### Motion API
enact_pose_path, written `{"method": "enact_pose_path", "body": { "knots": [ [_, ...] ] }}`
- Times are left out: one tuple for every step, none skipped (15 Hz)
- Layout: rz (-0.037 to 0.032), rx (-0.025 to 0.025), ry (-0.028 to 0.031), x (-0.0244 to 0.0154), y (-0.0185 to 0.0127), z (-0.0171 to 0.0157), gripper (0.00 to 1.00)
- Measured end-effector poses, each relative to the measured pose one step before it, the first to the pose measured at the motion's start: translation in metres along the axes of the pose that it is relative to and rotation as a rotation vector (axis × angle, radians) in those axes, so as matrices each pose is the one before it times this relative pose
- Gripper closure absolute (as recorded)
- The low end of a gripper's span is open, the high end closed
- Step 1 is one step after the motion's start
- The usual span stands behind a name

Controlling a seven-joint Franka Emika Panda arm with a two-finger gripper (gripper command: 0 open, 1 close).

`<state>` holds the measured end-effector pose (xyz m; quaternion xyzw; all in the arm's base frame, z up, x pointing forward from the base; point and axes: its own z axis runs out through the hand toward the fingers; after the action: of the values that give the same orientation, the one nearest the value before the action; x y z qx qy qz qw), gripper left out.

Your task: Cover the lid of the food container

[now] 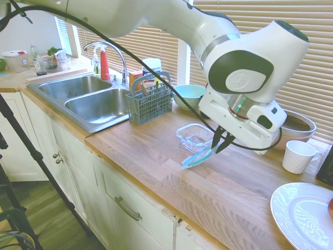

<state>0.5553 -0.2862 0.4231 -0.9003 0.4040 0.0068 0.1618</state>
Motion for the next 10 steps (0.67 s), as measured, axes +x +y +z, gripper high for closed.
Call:
{"method": "enact_pose_path", "body": {
  "knots": [
    [0.00162, -0.00056, 0.00457, -0.00268, -0.00179, -0.0035, 1.0],
    [0.00283, -0.00021, 0.0043, -0.00301, -0.00173, -0.0036, 1.0],
    [0.00463, 0.00071, 0.00536, -0.00243, -0.0021, -0.00389, 1.0],
    [0.00359, 0.00066, 0.00655, -0.00214, -0.00201, -0.00451, 1.0],
    [0.00134, -0.00079, 0.00568, -0.00183, -0.00178, -0.00389, 1.0],
    [0.00193, -0.00148, 0.00434, -0.00218, -0.00178, -0.00412, 1.0],
    [0.00299, 0.00033, 0.00497, -0.00285, -0.00327, -0.00436, 1.0],
    [0.00285, -0.00112, 0.00427, -0.00284, -0.00411, -0.00298, 1.0],
    [0.00261, -0.00393, 0.00262, -0.0026, -0.00446, -0.00199, 1.0],
    [0.00372, -0.00499, 0.0001, -0.00176, -0.00435, -0.00113, 1.0]
  ]
}}
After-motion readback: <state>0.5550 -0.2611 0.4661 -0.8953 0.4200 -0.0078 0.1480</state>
